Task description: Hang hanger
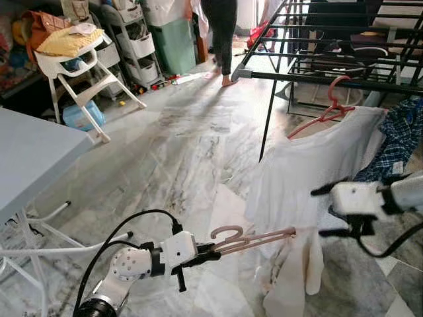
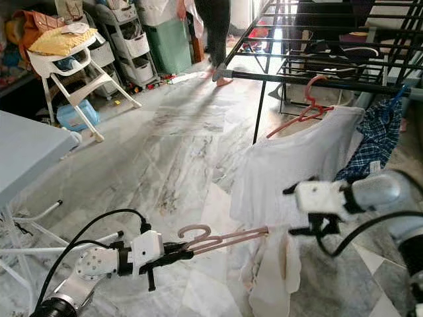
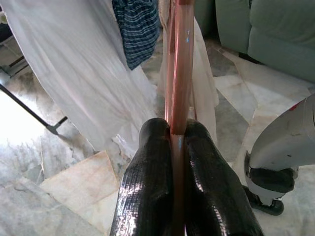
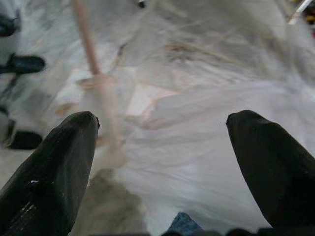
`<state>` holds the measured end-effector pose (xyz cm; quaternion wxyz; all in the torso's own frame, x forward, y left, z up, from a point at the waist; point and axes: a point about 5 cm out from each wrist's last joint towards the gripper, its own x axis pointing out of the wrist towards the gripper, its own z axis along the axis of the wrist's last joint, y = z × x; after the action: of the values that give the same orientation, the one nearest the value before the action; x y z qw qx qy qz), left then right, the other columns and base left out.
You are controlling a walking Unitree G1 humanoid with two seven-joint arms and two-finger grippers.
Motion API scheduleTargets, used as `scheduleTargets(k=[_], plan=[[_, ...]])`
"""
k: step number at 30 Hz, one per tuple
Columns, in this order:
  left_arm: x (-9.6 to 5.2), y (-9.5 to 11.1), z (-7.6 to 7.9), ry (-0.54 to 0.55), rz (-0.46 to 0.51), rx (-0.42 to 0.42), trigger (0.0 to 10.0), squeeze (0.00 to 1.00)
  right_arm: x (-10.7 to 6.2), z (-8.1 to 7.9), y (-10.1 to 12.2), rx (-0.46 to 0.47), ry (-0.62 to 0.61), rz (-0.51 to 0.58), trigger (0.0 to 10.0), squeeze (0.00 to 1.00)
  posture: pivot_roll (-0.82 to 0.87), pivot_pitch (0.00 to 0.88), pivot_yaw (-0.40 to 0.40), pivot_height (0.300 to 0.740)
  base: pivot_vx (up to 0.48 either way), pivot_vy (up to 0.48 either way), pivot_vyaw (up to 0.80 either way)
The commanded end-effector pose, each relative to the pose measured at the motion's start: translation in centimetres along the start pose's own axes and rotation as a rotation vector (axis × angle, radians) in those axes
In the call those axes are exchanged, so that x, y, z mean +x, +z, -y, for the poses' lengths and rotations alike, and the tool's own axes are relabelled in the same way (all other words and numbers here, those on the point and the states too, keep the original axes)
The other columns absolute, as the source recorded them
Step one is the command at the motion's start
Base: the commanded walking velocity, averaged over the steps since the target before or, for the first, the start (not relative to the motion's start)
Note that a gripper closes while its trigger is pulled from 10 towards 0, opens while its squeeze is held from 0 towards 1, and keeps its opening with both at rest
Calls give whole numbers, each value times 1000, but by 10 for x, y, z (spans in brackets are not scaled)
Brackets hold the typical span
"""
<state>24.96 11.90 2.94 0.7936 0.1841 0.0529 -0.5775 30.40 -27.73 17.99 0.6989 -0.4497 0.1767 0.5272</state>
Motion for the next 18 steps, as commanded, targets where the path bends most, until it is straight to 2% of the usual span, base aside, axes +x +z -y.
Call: scheduleTargets(k=[1, 7, 11, 12, 14, 16, 18], plan=[[-7, 1, -10, 40, 0, 23, 0, 0, -8, 3, 0, 19, -11, 14, 10000, 1000, -144, 4, 137, 740, 0, 0, 0], [-11, 2, -19, 89, -10, 36, 0, 0, -7, -4, -8, 34, -17, -10, 10000, 1000, -140, 3, 143, 740, 0, 0, 0], [-19, 2, -31, 197, -14, 42, 0, 0, 3, 4, -8, 32, -183, 2, 10000, 1000, -138, 3, 144, 740, 0, 0, 0], [-22, 2, -37, 254, -6, 18, 0, 0, 8, 3, -8, 32, -216, 15, 10000, 988, -135, 4, 145, 740, 0, 0, 0], [-23, 2, -38, 271, -4, 15, 0, 0, 9, 2, -8, 32, -223, 25, 10000, 980, -134, 4, 146, 740, 0, 0, 0], [-24, 2, -40, 298, 4, 6, 0, 0, 14, 2, -5, 39, -269, 59, 10000, 910, -129, 5, 148, 740, 0, 0, 0], [-24, 2, -40, 309, 11, 1, 0, 0, 18, 4, -3, 42, -312, 81, 10000, 906, -128, 6, 147, 740, 0, 0, 0]])
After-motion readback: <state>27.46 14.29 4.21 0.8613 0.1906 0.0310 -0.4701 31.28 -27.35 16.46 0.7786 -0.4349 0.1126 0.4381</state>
